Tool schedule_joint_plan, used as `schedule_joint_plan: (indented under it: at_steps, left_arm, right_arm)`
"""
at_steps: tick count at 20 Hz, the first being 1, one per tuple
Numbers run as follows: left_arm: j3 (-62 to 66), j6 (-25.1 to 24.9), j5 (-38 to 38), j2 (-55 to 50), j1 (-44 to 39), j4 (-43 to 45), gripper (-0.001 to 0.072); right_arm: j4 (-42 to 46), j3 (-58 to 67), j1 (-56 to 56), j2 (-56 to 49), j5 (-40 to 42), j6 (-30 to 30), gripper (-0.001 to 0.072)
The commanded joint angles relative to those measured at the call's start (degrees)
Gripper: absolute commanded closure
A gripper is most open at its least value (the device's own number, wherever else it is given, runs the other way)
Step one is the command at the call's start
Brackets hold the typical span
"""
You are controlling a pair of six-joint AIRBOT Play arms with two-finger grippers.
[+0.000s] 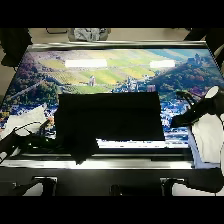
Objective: Fold the shirts.
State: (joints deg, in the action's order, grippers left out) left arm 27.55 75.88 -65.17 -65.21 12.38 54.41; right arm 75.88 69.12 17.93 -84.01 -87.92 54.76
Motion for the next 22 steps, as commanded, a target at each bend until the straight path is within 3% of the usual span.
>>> schedule_joint_plan:
  at_steps: [1, 2, 13, 14, 15, 16, 22]
  left_arm:
    - [-1.14, 2.32, 5.97, 0.31, -1.16, -0.02, 0.0641]
    - [-1.14, 2.01, 6.19, 0.31, -1.18, 0.00, 0.0681]
    - [-1.11, -0.31, 6.21, 0.42, -1.16, -0.02, 0.0681]
    - [-1.11, -0.85, 6.23, 0.42, -1.16, -0.02, 0.0682]
    - [-1.01, -0.96, 6.27, 0.42, -1.16, 0.00, 0.0682]
    - [-0.59, -1.20, 6.25, 0.42, -1.09, 0.00, 0.0682]
    - [9.88, -2.73, 1.46, 6.32, -1.03, 0.09, 0.0687]
  right_arm:
    - [-3.98, -8.48, 0.02, 2.93, 4.74, -0.52, 0.0157]
    - [-5.42, -11.30, 0.02, 3.61, 6.75, -0.94, 0.0149]
    - [-10.43, -20.83, -0.04, 3.69, 16.04, 1.79, 0.0153]
    - [-10.93, -21.51, -0.04, 3.69, 16.41, 1.79, 0.0195]
    - [-10.91, -21.73, -0.04, 3.69, 16.59, 1.79, 0.0401]
    - [-10.71, -21.55, 0.00, 3.72, 16.81, 1.79, 0.0680]
    - [-10.86, -14.40, 0.02, 6.71, 16.37, -2.89, 0.0671]
